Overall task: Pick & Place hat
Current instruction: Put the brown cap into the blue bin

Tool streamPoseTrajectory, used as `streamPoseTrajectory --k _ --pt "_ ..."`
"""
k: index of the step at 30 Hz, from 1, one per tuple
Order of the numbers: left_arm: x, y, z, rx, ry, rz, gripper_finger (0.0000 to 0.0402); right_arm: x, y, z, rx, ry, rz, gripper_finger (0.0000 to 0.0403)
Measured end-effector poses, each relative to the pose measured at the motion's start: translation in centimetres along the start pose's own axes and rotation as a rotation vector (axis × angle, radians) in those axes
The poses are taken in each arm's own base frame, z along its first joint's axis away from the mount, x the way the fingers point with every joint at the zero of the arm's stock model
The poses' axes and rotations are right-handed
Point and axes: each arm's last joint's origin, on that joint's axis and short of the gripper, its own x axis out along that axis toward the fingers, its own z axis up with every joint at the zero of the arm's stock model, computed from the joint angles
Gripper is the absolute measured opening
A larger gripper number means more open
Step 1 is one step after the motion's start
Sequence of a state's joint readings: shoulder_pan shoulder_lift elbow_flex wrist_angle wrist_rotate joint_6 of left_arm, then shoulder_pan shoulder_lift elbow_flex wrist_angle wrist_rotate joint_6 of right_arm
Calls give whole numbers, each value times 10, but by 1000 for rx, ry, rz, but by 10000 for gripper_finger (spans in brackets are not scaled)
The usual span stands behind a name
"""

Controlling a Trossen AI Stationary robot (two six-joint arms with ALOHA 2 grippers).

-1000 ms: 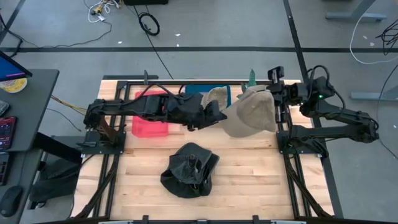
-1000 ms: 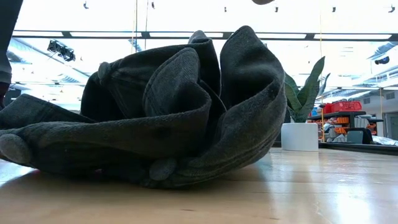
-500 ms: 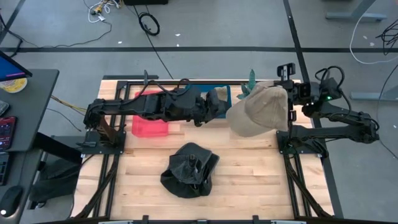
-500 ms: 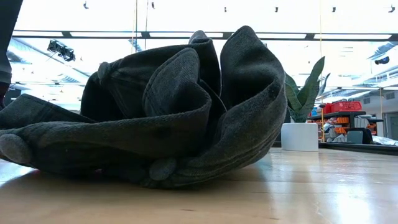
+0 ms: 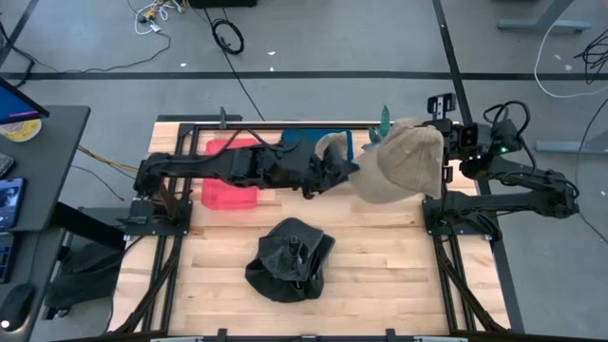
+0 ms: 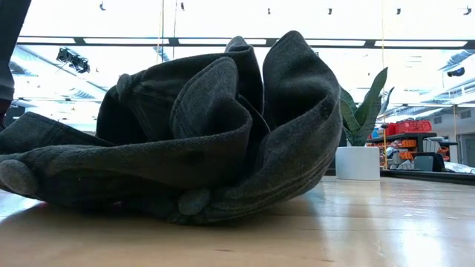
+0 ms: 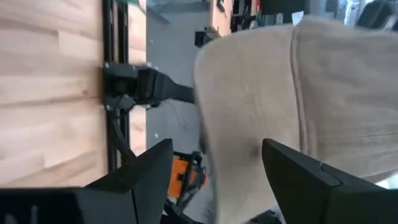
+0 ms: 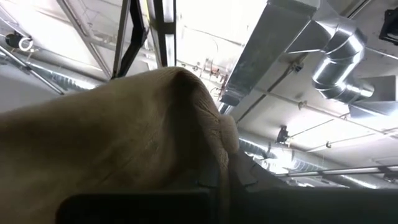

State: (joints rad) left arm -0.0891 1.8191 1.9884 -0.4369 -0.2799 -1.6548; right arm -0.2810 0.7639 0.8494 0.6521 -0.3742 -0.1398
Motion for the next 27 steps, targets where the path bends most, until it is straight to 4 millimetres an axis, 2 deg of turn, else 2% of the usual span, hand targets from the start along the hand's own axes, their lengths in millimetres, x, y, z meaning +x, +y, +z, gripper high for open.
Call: streamPoseTrajectory --k 5,10,14,21,27 --pt "20 -5 -4 -21 46 -152 252 3 0 -8 16 30 4 0" --pt "19 -9 -4 29 52 -189 237 3 0 -10 22 43 5 0" --pt "15 -12 -4 62 50 -208 181 3 0 -10 25 44 6 0" --pt "12 -17 -3 134 33 -244 26 3 1 -13 38 72 22 0" --pt "11 -20 -2 233 21 -278 14 3 1 -14 127 88 27 4"
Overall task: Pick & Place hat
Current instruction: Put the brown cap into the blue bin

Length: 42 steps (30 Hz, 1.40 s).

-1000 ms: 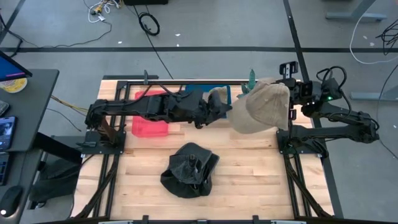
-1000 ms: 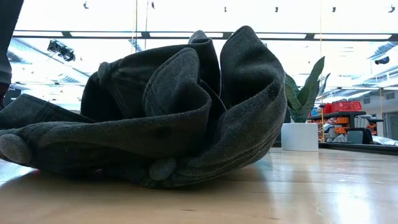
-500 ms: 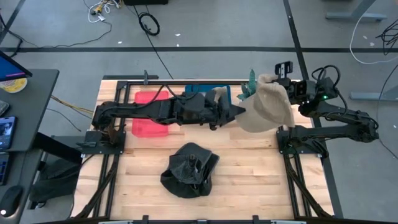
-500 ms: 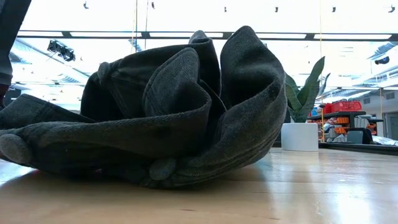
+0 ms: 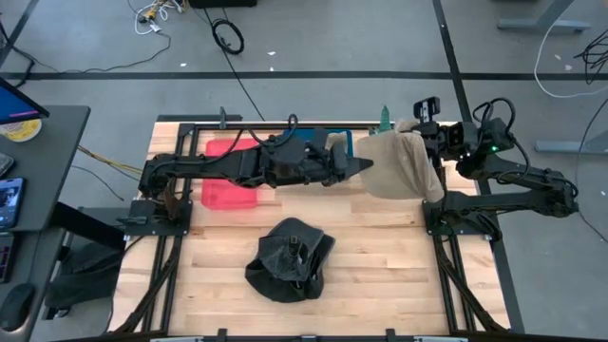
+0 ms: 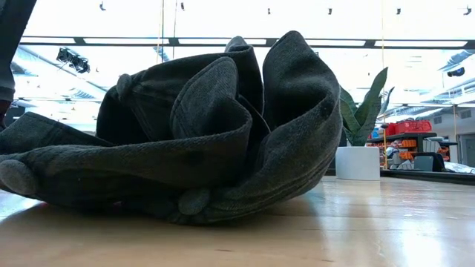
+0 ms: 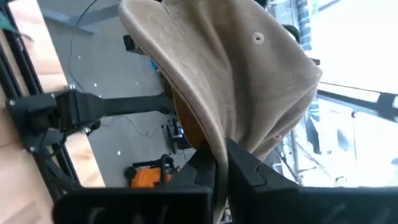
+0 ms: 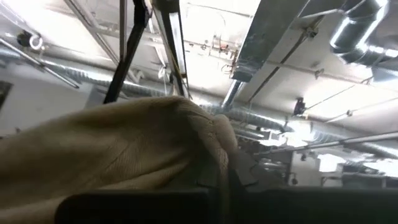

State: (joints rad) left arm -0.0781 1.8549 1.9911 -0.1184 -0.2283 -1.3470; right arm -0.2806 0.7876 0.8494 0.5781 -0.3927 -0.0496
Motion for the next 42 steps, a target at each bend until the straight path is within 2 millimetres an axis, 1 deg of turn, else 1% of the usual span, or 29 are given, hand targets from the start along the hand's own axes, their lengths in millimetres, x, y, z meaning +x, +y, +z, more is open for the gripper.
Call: streamPoseTrajectory --k 3,8,11,14,19,23,28,34,36,38,42 --pt "-2 -2 2 65 -3 0 12 0 0 0 80 2 0 28" --pt "-10 -8 8 249 -14 1 12 -5 3 -1 313 69 18 100" --pt "-22 -19 14 355 -46 -7 12 -12 6 -1 428 145 16 147" --pt "-39 -30 21 440 -49 12 11 -21 10 0 504 211 5 189" --pt "-65 -42 29 513 -27 60 11 -35 14 3 604 291 -22 236" --pt "-86 -52 35 523 -8 67 11 -42 15 6 626 310 -44 255" --pt "-109 -62 38 526 13 74 11 -48 15 7 649 332 -76 260" --pt "-133 -74 38 537 39 54 11 -54 13 -4 853 425 -230 251" --pt "-138 -74 36 547 55 66 11 -53 12 -6 930 425 -253 250" --pt "-142 -73 36 557 71 88 11 -49 11 -6 990 405 -235 251" --pt "-144 -71 36 580 80 111 11 -39 7 -2 1069 301 -200 269"
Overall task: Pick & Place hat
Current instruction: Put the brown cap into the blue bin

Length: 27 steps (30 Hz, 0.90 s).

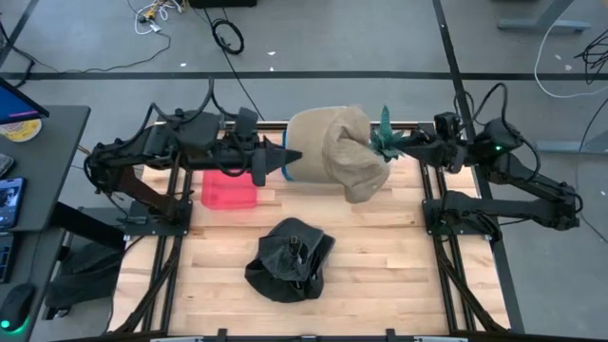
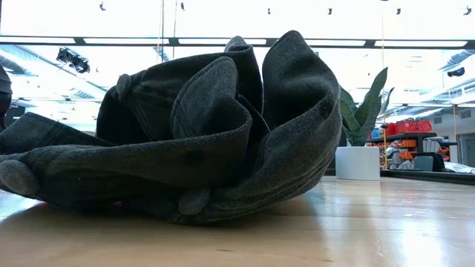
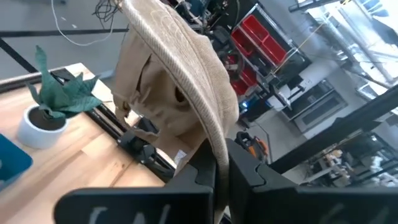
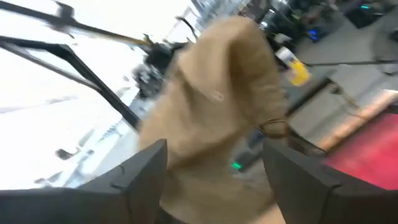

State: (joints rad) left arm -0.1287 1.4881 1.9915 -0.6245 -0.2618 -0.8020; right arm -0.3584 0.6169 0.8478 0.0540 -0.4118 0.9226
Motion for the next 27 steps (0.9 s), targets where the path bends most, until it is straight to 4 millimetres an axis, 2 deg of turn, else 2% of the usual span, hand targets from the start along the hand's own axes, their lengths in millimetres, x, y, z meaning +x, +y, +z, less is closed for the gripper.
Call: streamPoseTrajectory --k 7,13,22,27 --pt "0 0 2 71 -16 -8 11 20 -10 1 104 30 25 341" --pt "1 1 2 105 -18 4 11 44 -13 2 143 24 148 395" --pt "3 5 4 118 -16 29 11 77 -23 -2 197 -1 282 385" --pt "3 9 4 123 -1 53 11 84 -18 1 178 -65 430 384"
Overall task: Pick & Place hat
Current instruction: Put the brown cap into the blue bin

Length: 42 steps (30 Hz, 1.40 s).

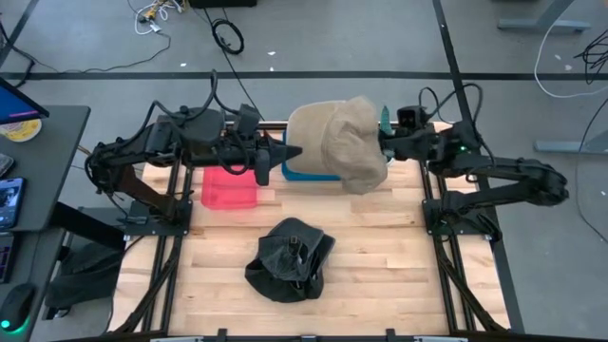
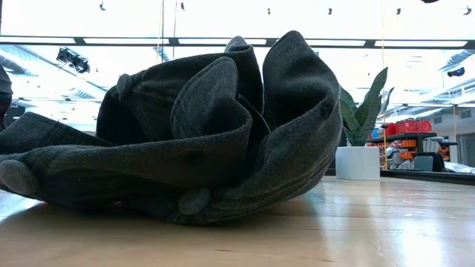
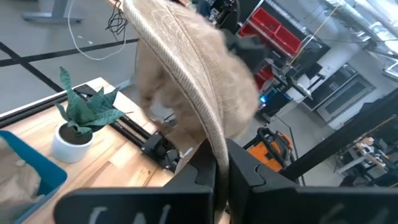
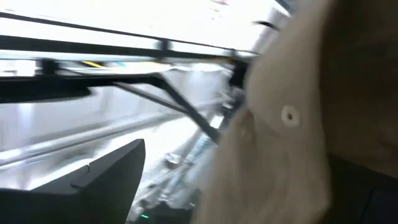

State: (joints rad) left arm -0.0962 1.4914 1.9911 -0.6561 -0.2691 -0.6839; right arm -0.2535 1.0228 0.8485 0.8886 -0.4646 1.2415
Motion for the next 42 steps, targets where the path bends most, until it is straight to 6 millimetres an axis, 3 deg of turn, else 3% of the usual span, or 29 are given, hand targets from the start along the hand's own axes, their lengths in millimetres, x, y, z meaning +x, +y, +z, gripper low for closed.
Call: streamPoseTrajectory --k 5,11,16,26,31,42 --pt "1 4 -1 3 20 29 11 1 1 1 -10 -19 47 366" --pt "2 7 1 3 16 40 11 1 -6 -2 12 16 -21 299" --pt "2 9 0 6 30 58 11 1 -8 -3 -1 37 -30 217" --pt "2 13 -4 7 65 90 11 1 -5 -4 36 110 8 15" --pt "2 13 -4 19 62 94 28 1 -5 -4 75 114 7 6" --pt "-4 13 -18 221 110 223 174 -6 9 4 72 67 25 2"
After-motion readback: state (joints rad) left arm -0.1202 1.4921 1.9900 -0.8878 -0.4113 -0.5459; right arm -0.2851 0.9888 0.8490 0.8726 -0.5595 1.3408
